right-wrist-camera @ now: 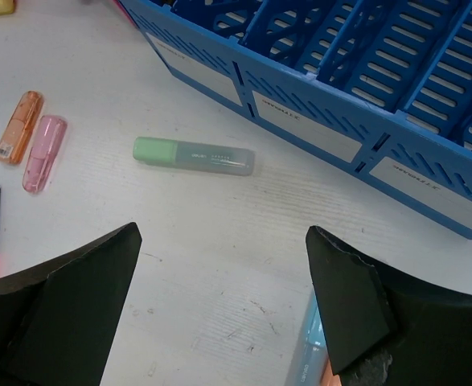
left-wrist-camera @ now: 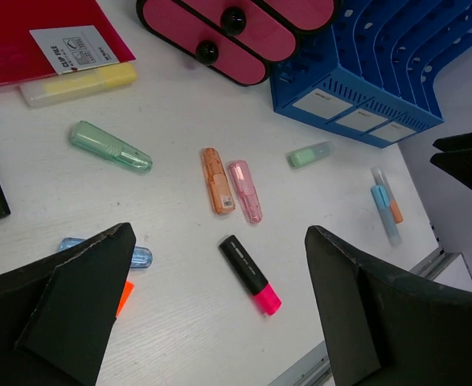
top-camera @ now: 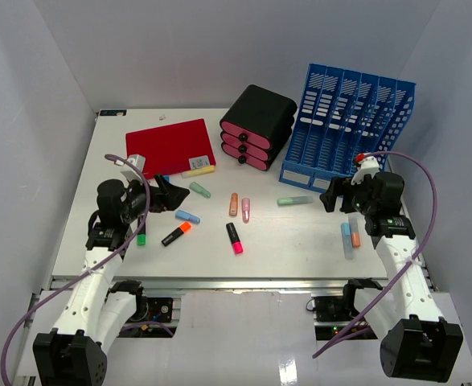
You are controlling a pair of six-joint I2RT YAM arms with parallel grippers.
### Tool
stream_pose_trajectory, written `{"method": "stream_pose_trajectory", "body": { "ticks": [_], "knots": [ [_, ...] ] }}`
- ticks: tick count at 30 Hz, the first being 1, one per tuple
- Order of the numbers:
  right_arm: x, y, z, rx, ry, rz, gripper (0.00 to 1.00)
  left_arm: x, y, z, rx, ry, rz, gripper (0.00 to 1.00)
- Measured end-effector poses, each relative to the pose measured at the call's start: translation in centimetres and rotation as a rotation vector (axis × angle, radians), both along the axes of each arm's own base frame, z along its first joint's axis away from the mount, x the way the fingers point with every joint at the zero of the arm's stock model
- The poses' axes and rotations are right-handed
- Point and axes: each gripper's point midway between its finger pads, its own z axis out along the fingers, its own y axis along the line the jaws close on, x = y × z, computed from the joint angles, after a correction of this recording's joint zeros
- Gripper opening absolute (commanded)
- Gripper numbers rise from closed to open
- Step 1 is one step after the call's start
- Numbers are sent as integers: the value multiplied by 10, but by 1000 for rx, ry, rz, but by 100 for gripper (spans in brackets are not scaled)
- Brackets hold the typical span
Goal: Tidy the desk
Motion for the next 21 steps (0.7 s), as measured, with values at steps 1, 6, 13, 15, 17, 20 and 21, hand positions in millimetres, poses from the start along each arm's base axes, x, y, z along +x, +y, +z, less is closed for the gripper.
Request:
{"method": "stream_pose_trajectory", "body": {
  "ticks": [1,6,13,15,17,20,21],
  "knots": [
    [-1,2,1,2,-3,12,90,-1,0,-1,-9,14,7,98],
    [-6,16,4,12,-23,124,90,-8,2,-3,-70,95,56,98],
    [-19,44,24,-3,-97,394,90,-11,-1,21,-157,113,83,98],
    [-22,52,31,-8,-119,475,90,-11,-1,24,-182,124,93,96],
    [-25,59,33,-4,-134,553,90,-10,1,22,-203,152,121,91],
    [-33,70,29,23,-143,648,90,-6,11,12,-230,220,199,90],
    [-36,73,28,35,-146,676,90,-5,16,9,-241,244,232,92]
  ]
}}
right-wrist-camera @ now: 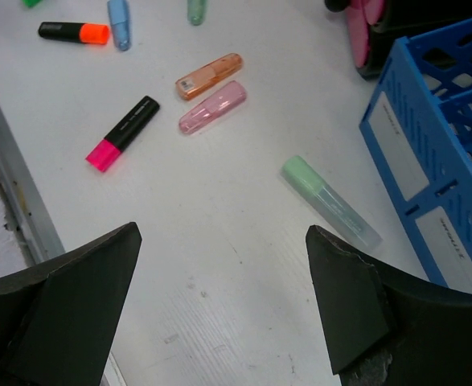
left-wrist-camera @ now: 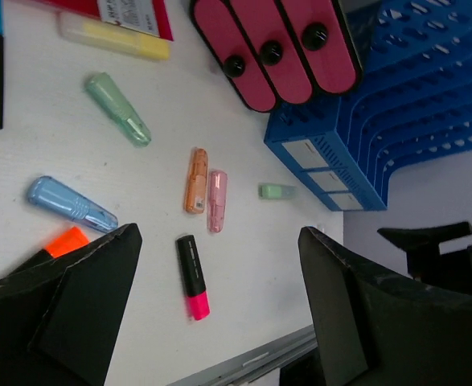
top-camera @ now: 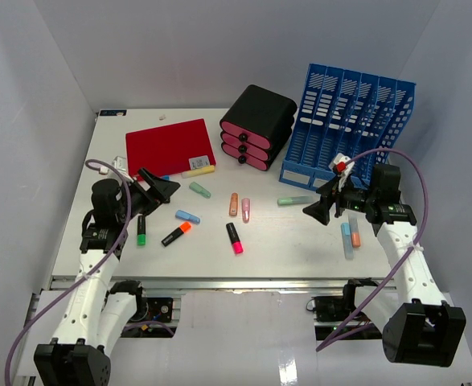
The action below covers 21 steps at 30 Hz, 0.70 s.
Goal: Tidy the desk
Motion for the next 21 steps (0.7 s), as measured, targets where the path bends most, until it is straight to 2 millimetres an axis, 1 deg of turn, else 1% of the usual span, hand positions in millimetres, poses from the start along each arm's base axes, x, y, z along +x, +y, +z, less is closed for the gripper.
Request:
{"method": "stream_pose_trajectory", "body": {
  "ticks": [2,4,6,8,9,11,14,17,21],
  "knots": [
    [-5,4,-1,14,-4,38,90,5,17,-8,-29,60,92,92],
    [-8,7,-1,23,-14,63,90,11,36,-15,-71,116,199,90],
    [-11,8,-1,30,-25,82,90,18,53,-19,-124,152,293,84],
    [-14,10,-1,34,-35,96,90,27,66,-29,-185,197,368,74],
    [-15,10,-2,35,-39,102,90,32,72,-36,-214,221,401,69],
    [-17,11,-3,38,-43,110,90,42,82,-56,-275,294,465,64],
    [-18,11,-4,38,-46,117,90,55,92,-86,-330,400,544,62],
    [-19,12,-4,41,-50,124,90,64,101,-109,-346,477,610,64],
    [-20,13,-3,49,-50,134,90,84,112,-126,-352,518,668,69]
  ]
}}
